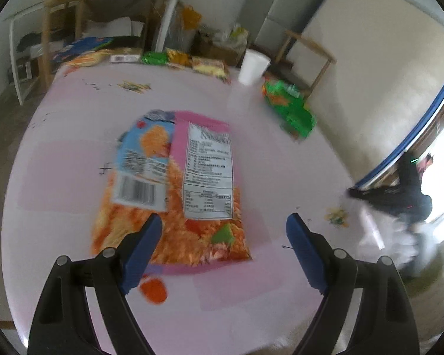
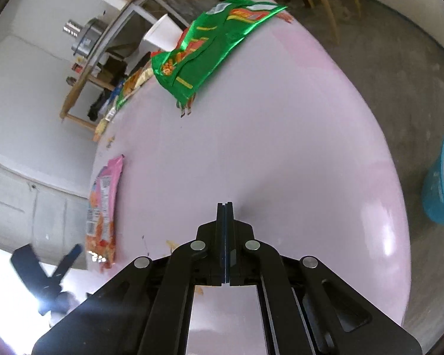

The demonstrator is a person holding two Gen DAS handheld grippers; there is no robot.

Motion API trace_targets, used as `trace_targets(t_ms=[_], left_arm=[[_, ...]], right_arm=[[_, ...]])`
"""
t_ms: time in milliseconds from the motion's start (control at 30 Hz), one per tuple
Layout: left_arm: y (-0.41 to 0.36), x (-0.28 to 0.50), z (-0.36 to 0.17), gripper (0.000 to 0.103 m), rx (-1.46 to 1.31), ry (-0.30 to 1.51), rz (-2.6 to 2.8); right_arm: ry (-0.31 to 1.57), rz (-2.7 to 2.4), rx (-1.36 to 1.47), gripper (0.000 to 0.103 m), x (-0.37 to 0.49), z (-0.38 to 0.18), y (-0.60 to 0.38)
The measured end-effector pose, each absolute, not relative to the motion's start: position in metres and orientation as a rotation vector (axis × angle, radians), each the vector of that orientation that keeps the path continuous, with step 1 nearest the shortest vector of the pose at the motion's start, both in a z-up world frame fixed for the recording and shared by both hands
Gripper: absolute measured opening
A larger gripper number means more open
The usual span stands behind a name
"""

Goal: Collect trash
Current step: 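Grasp the pink chip bag with left gripper while right gripper grasps the green snack bag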

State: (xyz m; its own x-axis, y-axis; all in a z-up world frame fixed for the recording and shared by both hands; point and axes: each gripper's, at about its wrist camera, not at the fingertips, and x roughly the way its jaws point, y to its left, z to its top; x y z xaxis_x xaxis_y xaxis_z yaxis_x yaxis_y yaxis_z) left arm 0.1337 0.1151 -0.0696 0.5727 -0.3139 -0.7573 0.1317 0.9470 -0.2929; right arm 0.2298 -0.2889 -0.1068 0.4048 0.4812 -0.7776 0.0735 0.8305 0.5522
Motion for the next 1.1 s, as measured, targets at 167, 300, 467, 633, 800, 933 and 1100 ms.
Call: trace_targets(t_ms=[167,300,467,633,800,933,1100], left_arm=[[0.078,0.166,-0.094,0.083,0.001,0.961,-0.173],[0.063,0.173,-0.112,0.083,0.126,0.97,-0.122],[0.068,0.172,-0.118,0.084,0.11,0.965,-0.122],[0.077,0.172,-0.117,0.078,0.069,0.96,-0.113],[0.08,0.168,-0.116,0.075,0.059,0.93,-0.108],[0.083,0.164,-0.116,0.069,0.052,0.919,-0.094],[0.084,0.163,-0.116,0.068,0.052,0.907,-0.094]], right_arm=[[1.095,0.267,0.626,0.045,0.242,-0.096,-0.292],[1.047,0.269,0.707,0.058,0.27,-0.09,-0.292],[1.031,0.204,0.803,0.059,0.318,-0.098,-0.297],[1.029,0.112,0.817,0.057,0.369,-0.11,-0.294],[1.014,0.066,0.721,0.058,0.41,-0.111,-0.266],[0.998,-0.029,0.517,0.057,0.423,-0.105,-0.24],[1.013,-0.174,0.141,0.028,0.425,-0.106,-0.198]])
